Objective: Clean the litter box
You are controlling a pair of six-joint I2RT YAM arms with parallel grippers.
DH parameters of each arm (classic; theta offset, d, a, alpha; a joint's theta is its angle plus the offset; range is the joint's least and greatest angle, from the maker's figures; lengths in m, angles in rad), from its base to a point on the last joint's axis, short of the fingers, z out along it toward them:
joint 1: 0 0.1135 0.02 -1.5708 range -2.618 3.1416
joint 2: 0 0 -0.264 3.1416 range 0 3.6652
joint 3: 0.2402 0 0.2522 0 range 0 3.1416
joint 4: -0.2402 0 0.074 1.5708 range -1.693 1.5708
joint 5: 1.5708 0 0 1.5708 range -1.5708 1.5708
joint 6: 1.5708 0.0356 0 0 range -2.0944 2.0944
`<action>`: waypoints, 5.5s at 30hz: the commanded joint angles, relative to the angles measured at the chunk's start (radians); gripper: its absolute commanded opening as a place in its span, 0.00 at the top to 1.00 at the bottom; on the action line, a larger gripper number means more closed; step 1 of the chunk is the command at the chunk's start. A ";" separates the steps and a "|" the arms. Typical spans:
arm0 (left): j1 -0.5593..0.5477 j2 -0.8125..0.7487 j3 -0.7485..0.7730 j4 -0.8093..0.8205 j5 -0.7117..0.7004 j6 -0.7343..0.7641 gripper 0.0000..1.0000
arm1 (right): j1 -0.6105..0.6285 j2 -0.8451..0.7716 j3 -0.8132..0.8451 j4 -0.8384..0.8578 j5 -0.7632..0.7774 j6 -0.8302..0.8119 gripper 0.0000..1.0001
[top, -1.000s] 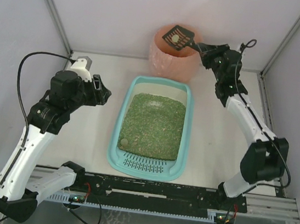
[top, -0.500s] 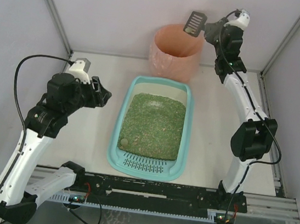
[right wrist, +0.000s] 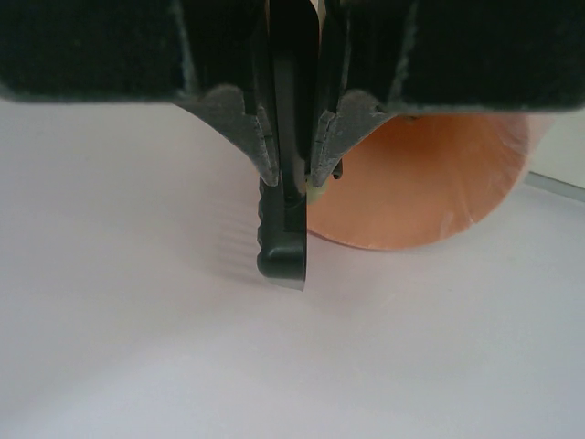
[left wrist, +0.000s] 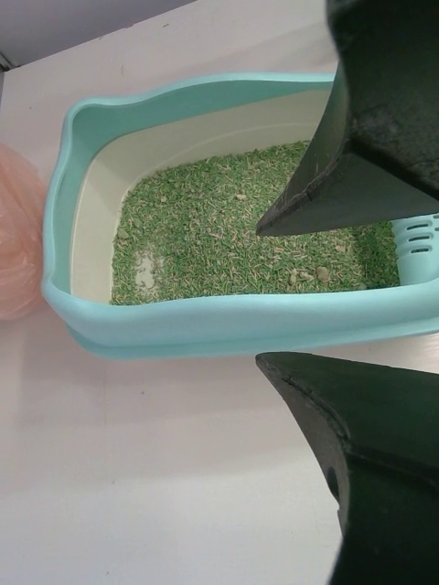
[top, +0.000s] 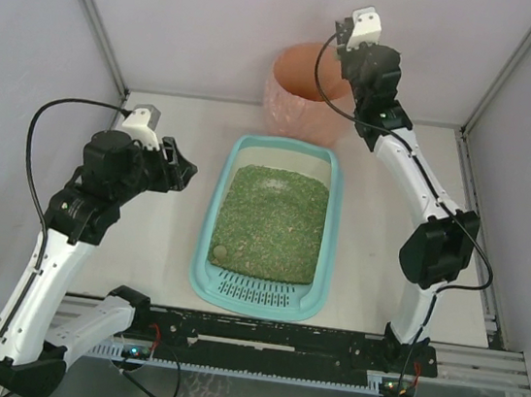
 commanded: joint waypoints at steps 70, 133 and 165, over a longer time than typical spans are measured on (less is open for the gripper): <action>-0.143 0.112 -0.334 0.159 0.157 0.046 0.57 | 0.721 -0.437 -0.730 -0.516 0.058 0.951 1.00; -0.214 0.127 -0.314 0.097 0.116 0.044 0.65 | 0.638 -0.388 -1.026 -0.063 0.179 1.397 1.00; -0.141 0.175 -0.112 -0.010 -0.155 0.053 0.35 | 0.581 -0.387 -1.114 0.173 0.134 1.569 1.00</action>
